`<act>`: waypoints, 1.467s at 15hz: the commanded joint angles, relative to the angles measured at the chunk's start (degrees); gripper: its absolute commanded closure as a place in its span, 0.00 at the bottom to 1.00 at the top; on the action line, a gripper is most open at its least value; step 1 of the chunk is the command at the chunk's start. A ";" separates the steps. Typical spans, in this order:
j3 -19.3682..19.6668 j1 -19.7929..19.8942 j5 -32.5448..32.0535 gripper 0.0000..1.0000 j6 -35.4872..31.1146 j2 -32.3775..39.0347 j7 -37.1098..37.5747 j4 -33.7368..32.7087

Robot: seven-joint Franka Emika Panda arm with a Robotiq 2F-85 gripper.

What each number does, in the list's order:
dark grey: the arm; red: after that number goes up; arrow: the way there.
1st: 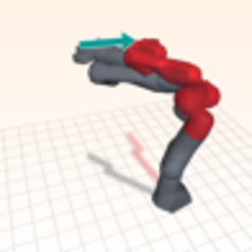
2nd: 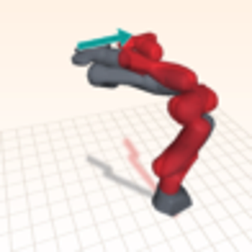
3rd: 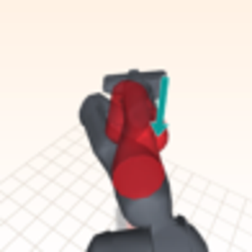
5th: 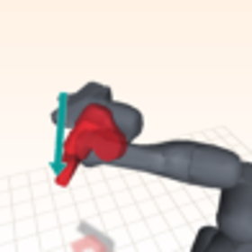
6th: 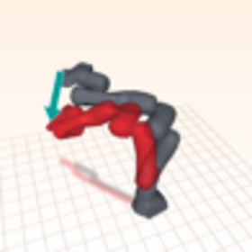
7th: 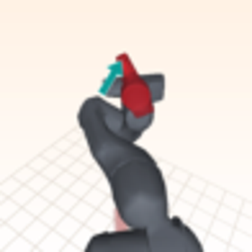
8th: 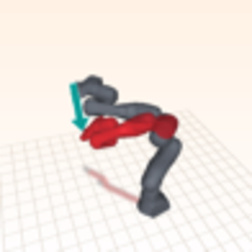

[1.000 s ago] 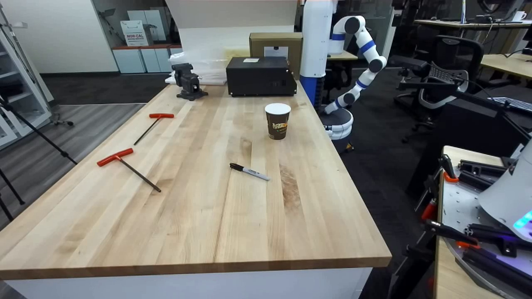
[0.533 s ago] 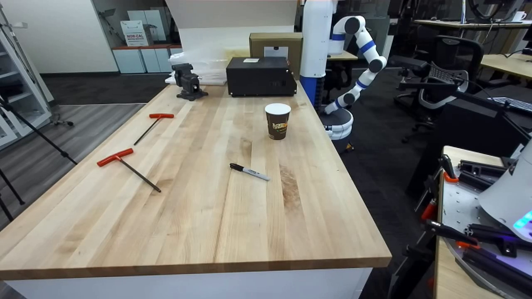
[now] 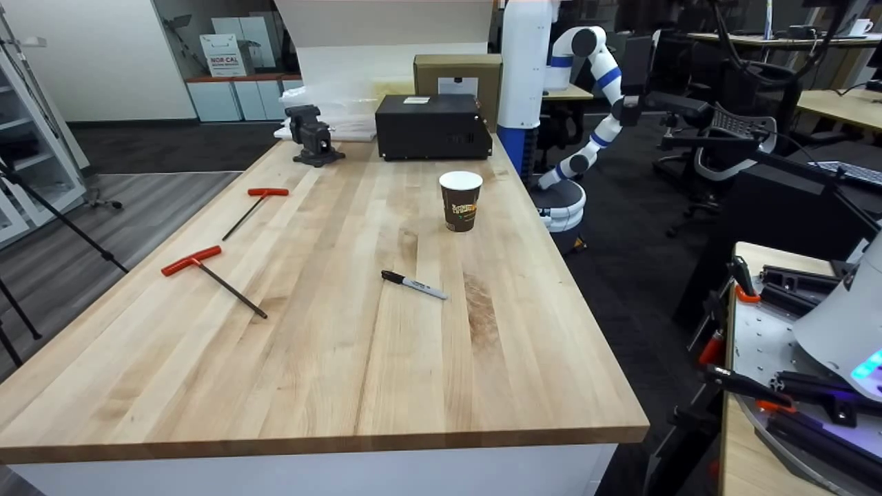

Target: Place the marker in the cup

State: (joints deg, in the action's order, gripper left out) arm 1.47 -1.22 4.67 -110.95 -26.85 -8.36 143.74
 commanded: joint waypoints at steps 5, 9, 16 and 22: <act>-5.39 -5.42 1.63 0.00 -8.76 2.52 1.34 3.09; -5.95 -5.59 2.28 0.00 -16.17 4.17 2.45 4.71; -12.24 -10.66 9.91 0.00 -44.42 18.44 12.11 2.45; -15.91 -10.50 -13.30 0.00 -42.22 31.59 20.58 -3.25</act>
State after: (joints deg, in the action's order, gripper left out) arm -14.72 -11.84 1.80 -155.76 -1.25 8.11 145.62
